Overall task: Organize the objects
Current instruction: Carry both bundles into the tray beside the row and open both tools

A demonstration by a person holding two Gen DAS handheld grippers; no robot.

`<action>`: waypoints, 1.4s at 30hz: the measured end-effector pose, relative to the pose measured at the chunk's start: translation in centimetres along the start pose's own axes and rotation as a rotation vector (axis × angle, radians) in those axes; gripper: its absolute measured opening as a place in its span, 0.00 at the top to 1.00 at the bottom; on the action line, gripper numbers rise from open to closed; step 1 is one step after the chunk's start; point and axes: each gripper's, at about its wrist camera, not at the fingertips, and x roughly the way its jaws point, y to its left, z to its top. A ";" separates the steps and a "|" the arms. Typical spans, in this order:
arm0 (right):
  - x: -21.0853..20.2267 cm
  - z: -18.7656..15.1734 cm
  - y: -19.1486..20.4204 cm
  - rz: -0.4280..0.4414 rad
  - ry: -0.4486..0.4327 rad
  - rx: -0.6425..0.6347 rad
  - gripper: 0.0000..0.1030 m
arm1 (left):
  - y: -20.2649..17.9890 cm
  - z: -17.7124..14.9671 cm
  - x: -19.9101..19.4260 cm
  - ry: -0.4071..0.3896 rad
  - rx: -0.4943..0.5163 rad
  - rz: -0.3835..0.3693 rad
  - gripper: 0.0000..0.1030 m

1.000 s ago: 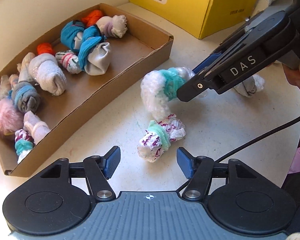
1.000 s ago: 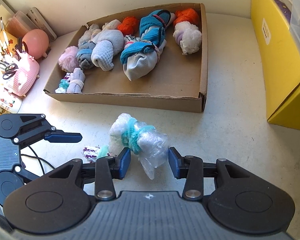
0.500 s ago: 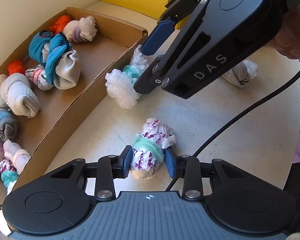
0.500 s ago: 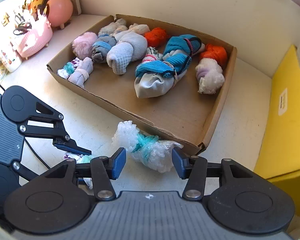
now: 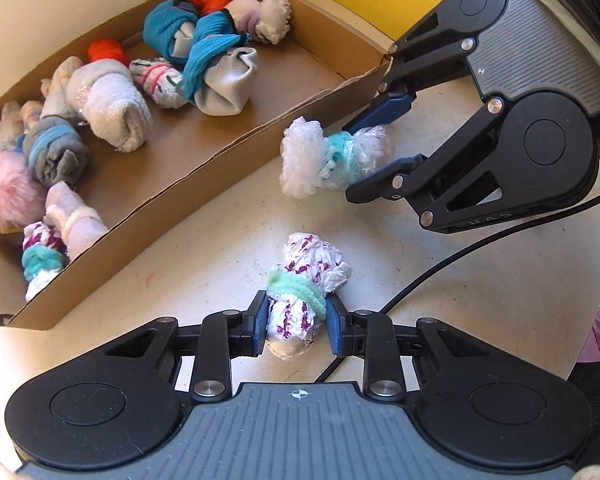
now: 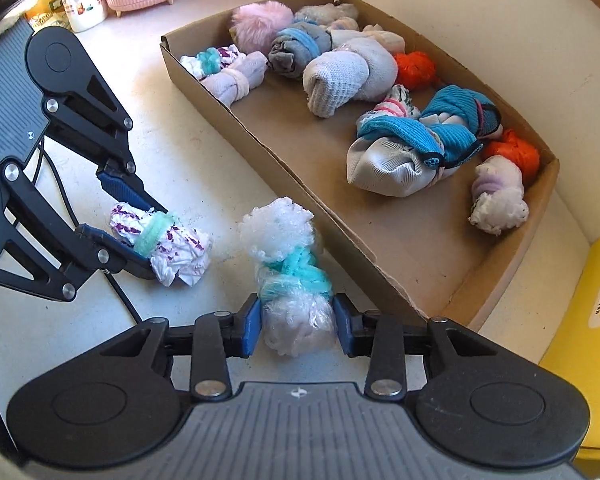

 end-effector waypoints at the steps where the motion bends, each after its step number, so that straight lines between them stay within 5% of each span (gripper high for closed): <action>1: -0.1 -0.1 -0.1 0.006 -0.005 0.028 0.68 | 0.2 0.0 -0.1 -0.001 -0.012 0.004 0.66; 11: -6.0 -1.2 -2.8 0.078 -0.105 0.488 0.68 | 4.5 2.1 -4.6 -0.080 -0.197 0.019 0.66; 20: -8.0 3.9 -6.8 0.136 -0.235 0.749 0.68 | 12.4 8.3 -10.3 -0.199 -0.263 0.152 0.66; 24: -5.6 5.6 -6.7 0.132 -0.178 0.750 0.68 | 13.4 9.4 -9.8 -0.189 -0.274 0.167 0.66; 32: -1.0 6.1 -6.0 0.161 -0.063 0.763 0.68 | 10.7 7.2 -4.3 -0.080 -0.364 0.016 0.65; 42: 0.7 6.6 -6.6 0.165 -0.017 0.722 0.68 | 12.7 7.4 -1.0 -0.028 -0.449 -0.007 0.66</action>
